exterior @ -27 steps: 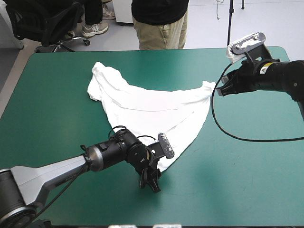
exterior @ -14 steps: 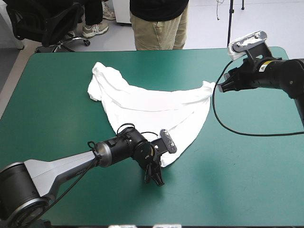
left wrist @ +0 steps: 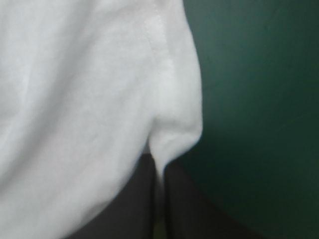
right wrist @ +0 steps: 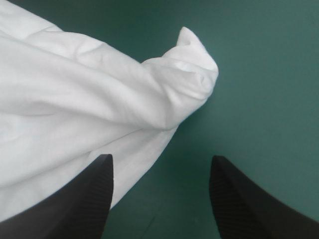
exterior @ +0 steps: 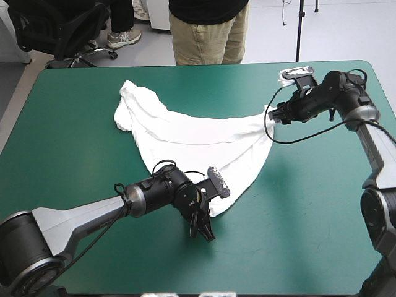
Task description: Fold the cloth
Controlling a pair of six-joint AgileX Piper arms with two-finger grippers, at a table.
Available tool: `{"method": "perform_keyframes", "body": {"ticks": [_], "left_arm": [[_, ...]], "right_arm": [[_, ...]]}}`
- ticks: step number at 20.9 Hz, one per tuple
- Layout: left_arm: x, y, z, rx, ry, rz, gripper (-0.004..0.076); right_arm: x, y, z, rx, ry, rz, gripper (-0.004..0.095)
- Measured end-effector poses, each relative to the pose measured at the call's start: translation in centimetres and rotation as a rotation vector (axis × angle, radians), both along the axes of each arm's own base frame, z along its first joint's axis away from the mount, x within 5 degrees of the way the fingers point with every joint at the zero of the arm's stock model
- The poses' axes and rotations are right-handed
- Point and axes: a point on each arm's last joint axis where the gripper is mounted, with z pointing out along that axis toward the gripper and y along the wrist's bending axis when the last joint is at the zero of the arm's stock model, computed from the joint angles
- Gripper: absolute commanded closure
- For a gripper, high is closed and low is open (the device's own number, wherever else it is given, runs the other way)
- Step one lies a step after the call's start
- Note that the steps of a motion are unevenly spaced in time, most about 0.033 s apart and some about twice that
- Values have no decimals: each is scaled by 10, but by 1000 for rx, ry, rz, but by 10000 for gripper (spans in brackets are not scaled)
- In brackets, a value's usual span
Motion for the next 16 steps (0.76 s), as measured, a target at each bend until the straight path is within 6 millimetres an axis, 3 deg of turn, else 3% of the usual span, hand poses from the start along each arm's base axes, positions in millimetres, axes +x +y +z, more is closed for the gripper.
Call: {"method": "perform_keyframes", "body": {"ticks": [6, 8, 9, 11, 16], "left_arm": [[0, 0, 0, -7, 3, 26, 741], [1, -1, 0, -11, 1, 33, 741], [1, -1, 0, -12, 0, 33, 741], [1, -1, 0, -13, 0, 34, 741], [2, -1, 0, -17, -7, 56, 741]], "right_arm": [[44, 4, -48, 42, 28, -15, 396], [59, 5, -57, 45, 19, -17, 563], [64, 6, -61, 47, 18, -16, 730], [73, 7, -73, 47, 41, 0, 924], [77, 10, -87, 42, 76, 65, 925]]}}
